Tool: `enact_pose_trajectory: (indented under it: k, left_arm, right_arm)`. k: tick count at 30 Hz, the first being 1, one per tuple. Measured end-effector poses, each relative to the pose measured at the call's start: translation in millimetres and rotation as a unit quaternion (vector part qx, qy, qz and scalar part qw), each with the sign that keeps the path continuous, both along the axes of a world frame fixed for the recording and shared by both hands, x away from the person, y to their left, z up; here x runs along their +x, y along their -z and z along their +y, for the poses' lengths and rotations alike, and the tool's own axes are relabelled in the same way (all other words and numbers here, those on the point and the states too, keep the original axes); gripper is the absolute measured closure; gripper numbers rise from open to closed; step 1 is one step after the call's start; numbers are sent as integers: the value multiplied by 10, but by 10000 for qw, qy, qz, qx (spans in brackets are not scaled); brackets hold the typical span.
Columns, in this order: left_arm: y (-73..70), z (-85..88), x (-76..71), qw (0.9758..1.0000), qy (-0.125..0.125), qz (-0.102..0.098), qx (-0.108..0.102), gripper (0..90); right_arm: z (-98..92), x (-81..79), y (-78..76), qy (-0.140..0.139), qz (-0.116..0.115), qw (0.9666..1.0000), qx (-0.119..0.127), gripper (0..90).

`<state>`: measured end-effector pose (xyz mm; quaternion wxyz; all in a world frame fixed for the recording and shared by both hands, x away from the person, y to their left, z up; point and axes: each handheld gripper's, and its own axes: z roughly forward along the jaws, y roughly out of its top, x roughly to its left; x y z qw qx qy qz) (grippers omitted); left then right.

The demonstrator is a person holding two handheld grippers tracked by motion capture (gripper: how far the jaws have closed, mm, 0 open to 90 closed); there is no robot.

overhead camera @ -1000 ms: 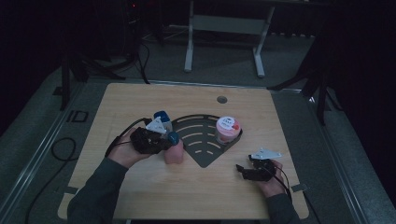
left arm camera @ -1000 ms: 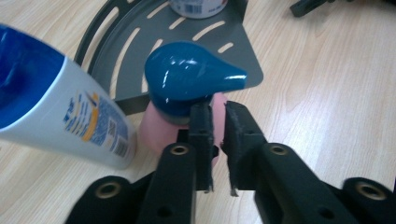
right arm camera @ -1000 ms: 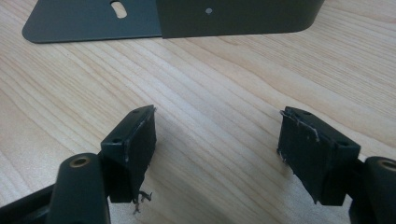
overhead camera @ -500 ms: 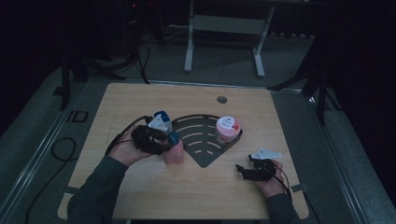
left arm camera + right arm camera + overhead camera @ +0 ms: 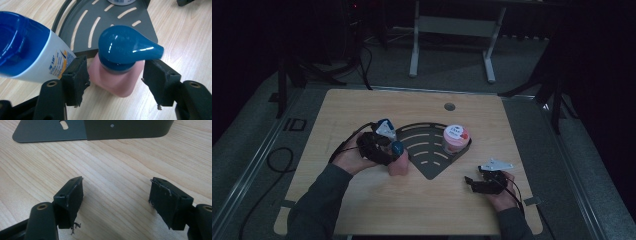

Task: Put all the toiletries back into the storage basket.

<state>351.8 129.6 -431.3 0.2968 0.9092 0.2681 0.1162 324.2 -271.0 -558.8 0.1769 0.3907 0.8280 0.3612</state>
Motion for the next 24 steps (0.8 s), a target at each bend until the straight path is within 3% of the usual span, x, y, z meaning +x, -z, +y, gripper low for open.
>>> enact_pose_trajectory:
  k: [18,24]
  left_arm:
    - [77,-140,116,9992,235,115,294,403]
    - [75,-165,141,9989,327,169,290,428]
  right_arm:
    - [0,0,0,-8,2,10000,-5,266]
    - [0,0,0,-10,2,10000,-7,264]
